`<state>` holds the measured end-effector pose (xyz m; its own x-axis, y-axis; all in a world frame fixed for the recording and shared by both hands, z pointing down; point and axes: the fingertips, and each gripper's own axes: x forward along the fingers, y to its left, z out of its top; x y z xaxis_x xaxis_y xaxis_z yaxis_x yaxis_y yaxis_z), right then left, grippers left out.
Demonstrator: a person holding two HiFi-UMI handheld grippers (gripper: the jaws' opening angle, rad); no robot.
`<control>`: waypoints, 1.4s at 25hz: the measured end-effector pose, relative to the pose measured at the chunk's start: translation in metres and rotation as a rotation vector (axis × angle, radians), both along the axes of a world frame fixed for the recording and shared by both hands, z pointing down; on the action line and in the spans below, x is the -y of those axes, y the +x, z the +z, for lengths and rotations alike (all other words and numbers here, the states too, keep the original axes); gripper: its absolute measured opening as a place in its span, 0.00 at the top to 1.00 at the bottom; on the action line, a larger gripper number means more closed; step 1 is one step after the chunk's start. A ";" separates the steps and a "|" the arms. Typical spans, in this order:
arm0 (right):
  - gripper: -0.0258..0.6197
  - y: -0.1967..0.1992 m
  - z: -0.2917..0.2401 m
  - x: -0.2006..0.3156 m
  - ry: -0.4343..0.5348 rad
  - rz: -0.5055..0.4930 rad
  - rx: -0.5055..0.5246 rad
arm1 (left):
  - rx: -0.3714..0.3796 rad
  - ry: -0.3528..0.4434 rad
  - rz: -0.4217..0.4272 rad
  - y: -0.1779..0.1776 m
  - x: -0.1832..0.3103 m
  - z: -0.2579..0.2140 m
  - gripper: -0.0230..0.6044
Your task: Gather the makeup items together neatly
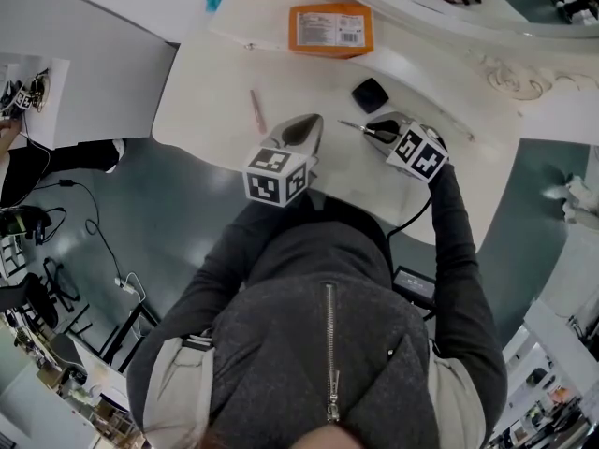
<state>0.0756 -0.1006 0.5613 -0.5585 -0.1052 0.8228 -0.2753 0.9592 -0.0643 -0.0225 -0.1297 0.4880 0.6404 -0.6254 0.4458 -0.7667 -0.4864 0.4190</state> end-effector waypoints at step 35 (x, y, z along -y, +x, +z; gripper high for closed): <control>0.82 0.048 -0.002 -0.002 0.027 0.253 -0.005 | -0.006 0.006 0.044 0.008 -0.004 -0.002 0.95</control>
<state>0.1238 -0.0984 0.5595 -0.5077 -0.2629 0.8205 -0.5071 0.8610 -0.0379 -0.0141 -0.1260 0.4860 0.6701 -0.5992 0.4381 -0.7420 -0.5225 0.4201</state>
